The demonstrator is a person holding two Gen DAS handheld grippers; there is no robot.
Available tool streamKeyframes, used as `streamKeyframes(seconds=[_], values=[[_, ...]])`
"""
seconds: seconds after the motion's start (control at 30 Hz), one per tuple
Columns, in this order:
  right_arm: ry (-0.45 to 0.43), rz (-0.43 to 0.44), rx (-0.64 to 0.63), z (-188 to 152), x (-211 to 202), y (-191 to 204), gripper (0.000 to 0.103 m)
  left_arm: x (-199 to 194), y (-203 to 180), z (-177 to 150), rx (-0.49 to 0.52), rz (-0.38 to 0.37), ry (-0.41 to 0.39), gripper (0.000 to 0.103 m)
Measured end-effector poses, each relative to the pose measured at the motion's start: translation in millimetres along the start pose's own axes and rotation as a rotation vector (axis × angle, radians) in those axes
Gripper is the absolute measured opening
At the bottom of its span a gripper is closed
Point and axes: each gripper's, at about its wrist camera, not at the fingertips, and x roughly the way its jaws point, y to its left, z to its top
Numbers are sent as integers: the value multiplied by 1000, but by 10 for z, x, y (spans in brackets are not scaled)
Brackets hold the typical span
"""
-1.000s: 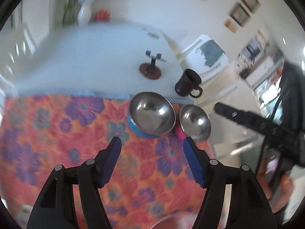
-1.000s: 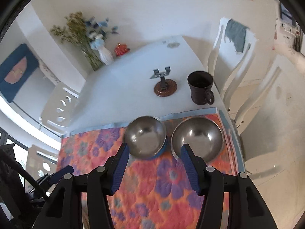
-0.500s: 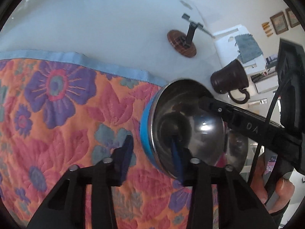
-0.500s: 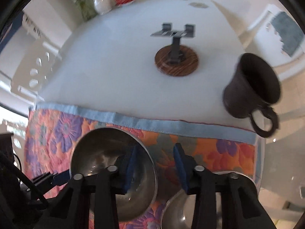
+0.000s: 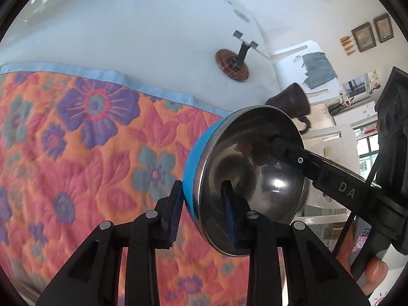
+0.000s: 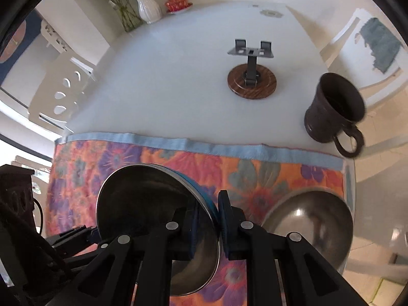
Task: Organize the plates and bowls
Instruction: 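Grasp the blue steel bowl rim with both grippers and carry it toward the stack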
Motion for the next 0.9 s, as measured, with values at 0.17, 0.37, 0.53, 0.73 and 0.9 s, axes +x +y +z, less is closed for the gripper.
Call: streamKeyframes(seconds=[0.17,0.37,0.53,0.73,0.9], values=[[-45,-10,25,-316,-474,231,14,-503,-93,-393,37,-33,-34,26],[-75,-15,70,-969,-1005,376,14,-919,-248,-991,153,-46,-14,26],[-46,-38,129,-1624,-1200,362,14,-988,-347,-1491,251,-34,37,26],[67,-69,188,-2368,-1049,287,14,-820,-347,-1900,318,0,128,26],[139,-70,219,-2722,-871,256,14,-696,-247,-2054,307,5,179,26]])
